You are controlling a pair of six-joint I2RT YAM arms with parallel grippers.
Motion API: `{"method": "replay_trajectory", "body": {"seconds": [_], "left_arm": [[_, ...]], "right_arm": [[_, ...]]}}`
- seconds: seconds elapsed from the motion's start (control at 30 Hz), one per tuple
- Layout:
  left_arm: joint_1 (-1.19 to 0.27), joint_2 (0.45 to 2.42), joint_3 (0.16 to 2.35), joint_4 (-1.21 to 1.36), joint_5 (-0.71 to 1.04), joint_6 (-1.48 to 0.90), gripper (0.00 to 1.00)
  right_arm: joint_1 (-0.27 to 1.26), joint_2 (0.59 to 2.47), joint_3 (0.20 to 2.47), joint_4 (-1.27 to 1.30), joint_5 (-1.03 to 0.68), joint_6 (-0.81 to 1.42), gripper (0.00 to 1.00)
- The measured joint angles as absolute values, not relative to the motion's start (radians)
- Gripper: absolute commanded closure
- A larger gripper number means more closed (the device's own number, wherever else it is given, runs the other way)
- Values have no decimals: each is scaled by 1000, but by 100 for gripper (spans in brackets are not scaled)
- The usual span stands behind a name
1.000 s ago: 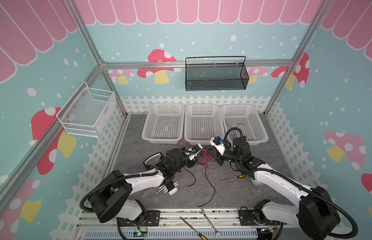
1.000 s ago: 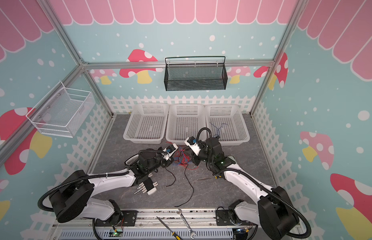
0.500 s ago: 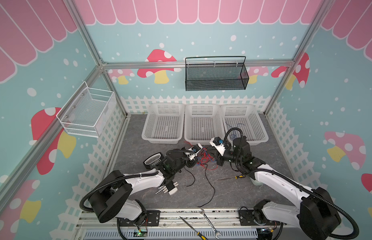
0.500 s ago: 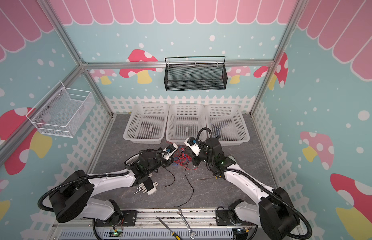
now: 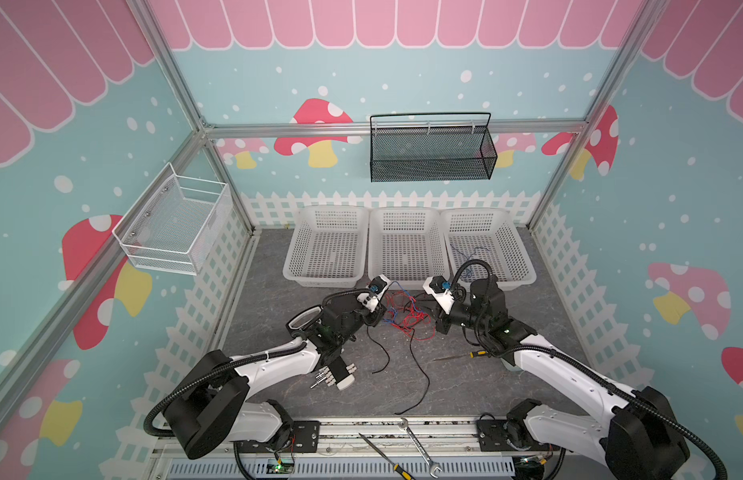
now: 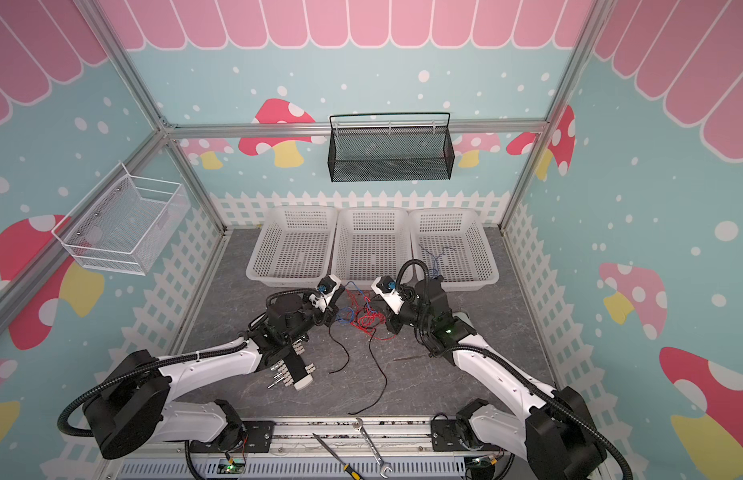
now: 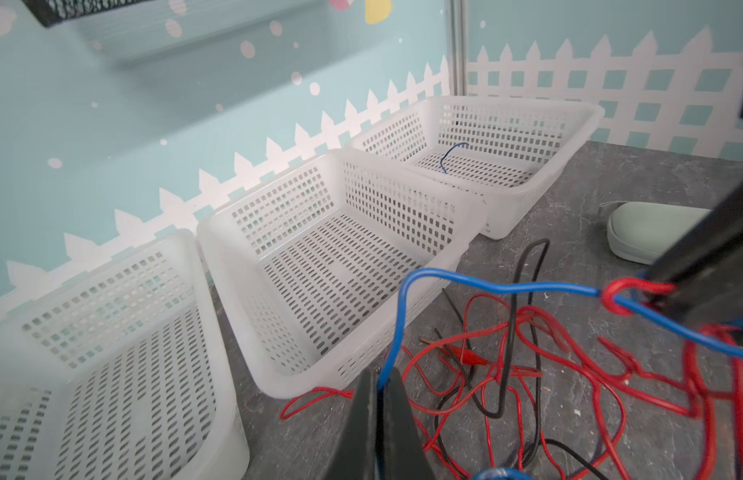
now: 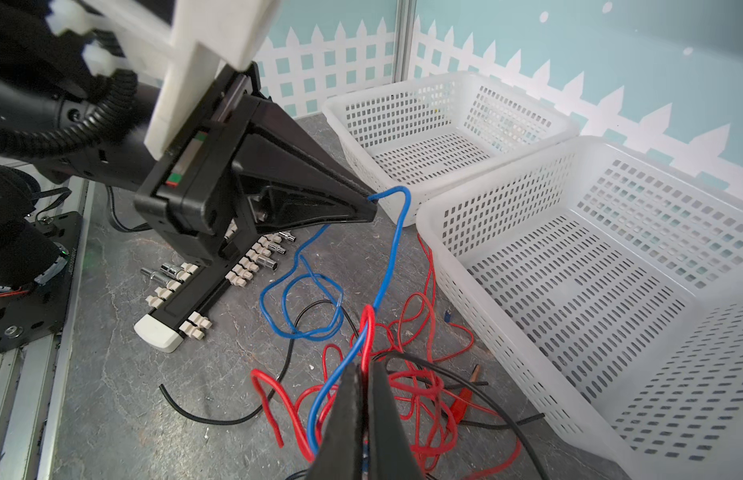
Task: Untangle the cables
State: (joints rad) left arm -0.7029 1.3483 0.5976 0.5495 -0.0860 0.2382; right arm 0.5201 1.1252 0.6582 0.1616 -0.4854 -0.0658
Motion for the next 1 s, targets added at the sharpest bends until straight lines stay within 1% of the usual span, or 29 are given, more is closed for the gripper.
{"method": "replay_trajectory", "body": {"seconds": [0.2, 0.33, 0.43, 0.53, 0.77, 1.0], "left_arm": [[-704, 1348, 656, 469, -188, 170, 100], [-681, 1330, 667, 410, -213, 126, 100], [-649, 1304, 667, 372, -224, 94, 100], [-586, 1279, 667, 334, -269, 64, 100], [-478, 1231, 666, 271, -438, 25, 100], [-467, 1215, 663, 247, -517, 18, 100]], "right_arm": [[520, 1124, 656, 179, -447, -60, 100], [527, 1106, 644, 191, -413, -54, 100], [532, 1080, 626, 202, -399, -48, 100], [531, 1047, 608, 203, -388, -47, 100], [517, 1025, 591, 171, -358, -36, 100], [517, 1025, 590, 155, -348, -29, 100]]}}
